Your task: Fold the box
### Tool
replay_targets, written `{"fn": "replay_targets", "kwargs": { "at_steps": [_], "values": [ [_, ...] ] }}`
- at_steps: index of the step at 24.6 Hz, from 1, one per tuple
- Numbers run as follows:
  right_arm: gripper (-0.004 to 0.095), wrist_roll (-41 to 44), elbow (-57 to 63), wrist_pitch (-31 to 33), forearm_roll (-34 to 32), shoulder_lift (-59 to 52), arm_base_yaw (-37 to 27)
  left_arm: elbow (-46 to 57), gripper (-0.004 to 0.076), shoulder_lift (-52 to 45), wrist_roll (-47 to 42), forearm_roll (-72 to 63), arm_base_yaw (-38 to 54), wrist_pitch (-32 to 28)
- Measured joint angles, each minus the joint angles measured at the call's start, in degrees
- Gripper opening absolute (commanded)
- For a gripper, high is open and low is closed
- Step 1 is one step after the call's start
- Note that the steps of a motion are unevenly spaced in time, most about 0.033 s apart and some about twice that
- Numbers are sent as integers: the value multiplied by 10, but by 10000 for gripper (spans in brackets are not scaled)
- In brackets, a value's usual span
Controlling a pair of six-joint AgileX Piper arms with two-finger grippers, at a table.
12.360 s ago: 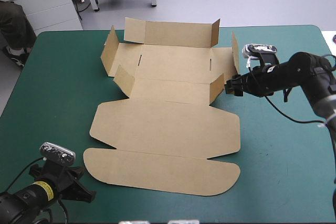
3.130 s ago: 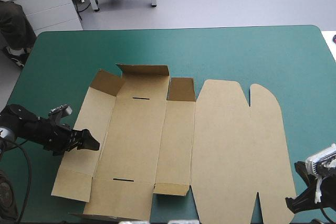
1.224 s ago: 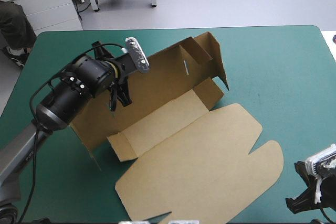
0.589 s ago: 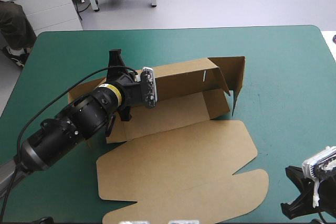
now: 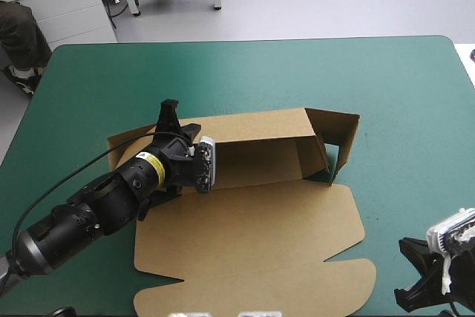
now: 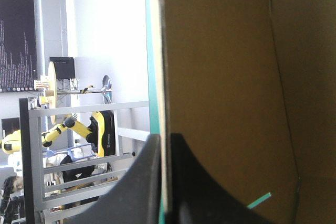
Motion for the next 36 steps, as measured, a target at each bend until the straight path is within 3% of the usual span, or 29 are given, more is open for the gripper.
{"fn": "replay_targets", "kwargs": {
  "at_steps": [4,7,12,19,24,30,36],
  "values": [
    [-20,3,0,0,0,0,0,18,-10,14,-69,63,1,-12],
    [-20,4,0,0,0,0,0,21,-10,58,-214,187,1,-11],
    [-20,4,0,0,0,0,0,21,-10,103,-335,308,3,1],
    [-12,21,0,0,-10,3,0,21,-10,103,-391,335,3,-1],
    [46,23,-1,0,-15,43,0,38,-10,71,-393,331,3,-50],
    [255,18,-29,-28,-32,108,0,77,-10,50,-395,355,3,-68],
    [647,32,-115,-57,-96,206,0,91,-10,46,-414,375,3,-75]
  ]
}}
